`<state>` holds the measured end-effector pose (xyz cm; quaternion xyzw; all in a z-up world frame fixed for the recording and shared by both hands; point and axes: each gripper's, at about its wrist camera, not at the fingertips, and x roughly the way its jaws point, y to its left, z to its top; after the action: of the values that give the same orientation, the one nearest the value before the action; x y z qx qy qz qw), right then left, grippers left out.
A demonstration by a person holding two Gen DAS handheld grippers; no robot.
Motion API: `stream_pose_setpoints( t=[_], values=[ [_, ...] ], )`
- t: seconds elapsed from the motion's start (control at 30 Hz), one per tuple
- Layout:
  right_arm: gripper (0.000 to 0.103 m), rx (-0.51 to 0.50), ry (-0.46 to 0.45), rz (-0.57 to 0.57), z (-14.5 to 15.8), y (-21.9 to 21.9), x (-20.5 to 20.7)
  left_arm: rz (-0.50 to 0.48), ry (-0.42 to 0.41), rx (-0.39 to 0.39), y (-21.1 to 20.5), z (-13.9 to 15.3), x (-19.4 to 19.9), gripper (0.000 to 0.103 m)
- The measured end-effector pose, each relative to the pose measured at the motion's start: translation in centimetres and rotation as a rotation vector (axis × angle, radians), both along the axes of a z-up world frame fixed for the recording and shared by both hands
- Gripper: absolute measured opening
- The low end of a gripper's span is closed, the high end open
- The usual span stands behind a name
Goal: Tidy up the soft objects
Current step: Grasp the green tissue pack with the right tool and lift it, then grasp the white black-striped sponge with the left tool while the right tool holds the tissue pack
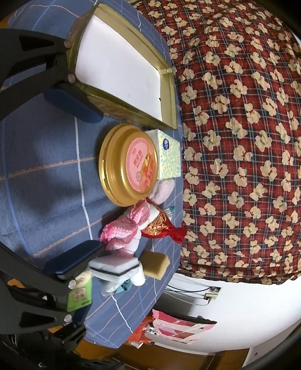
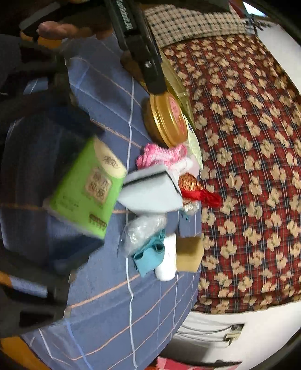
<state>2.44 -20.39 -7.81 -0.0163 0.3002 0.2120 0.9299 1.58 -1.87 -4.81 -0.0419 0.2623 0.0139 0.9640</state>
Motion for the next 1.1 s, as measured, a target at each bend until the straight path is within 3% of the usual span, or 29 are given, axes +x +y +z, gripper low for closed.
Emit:
stream_pose_setpoints(
  t=[0.17,0.33,0.63,0.83,1.03,1.1],
  values=[
    [0.083,0.022,-0.071,0.012,0.9,-0.5,-1.0,-0.005,0.004,0.022,-0.9,0.2,0.4,0.103],
    [0.083,0.041,-0.188,-0.080,2.8,-2.4,-1.8,-0.014,-0.008,0.022,-1.6,0.9,0.9,0.102],
    [0.083,0.091,-0.181,-0.215,3.1,-6.7,0.2,-0.112,0.002,0.059,-6.0,1.3,3.3,0.102],
    [0.083,0.114,-0.183,-0.264,3.2,-8.8,1.2,-0.172,0.055,0.059,-8.3,0.7,5.7,0.095],
    [0.083,0.125,-0.177,-0.265,2.8,-9.1,1.4,-0.253,0.127,0.059,-10.5,-0.5,7.1,0.058],
    [0.083,0.126,-0.178,-0.261,2.7,-9.1,1.5,-0.266,0.125,0.065,-10.9,-0.7,7.1,0.026]
  ],
)
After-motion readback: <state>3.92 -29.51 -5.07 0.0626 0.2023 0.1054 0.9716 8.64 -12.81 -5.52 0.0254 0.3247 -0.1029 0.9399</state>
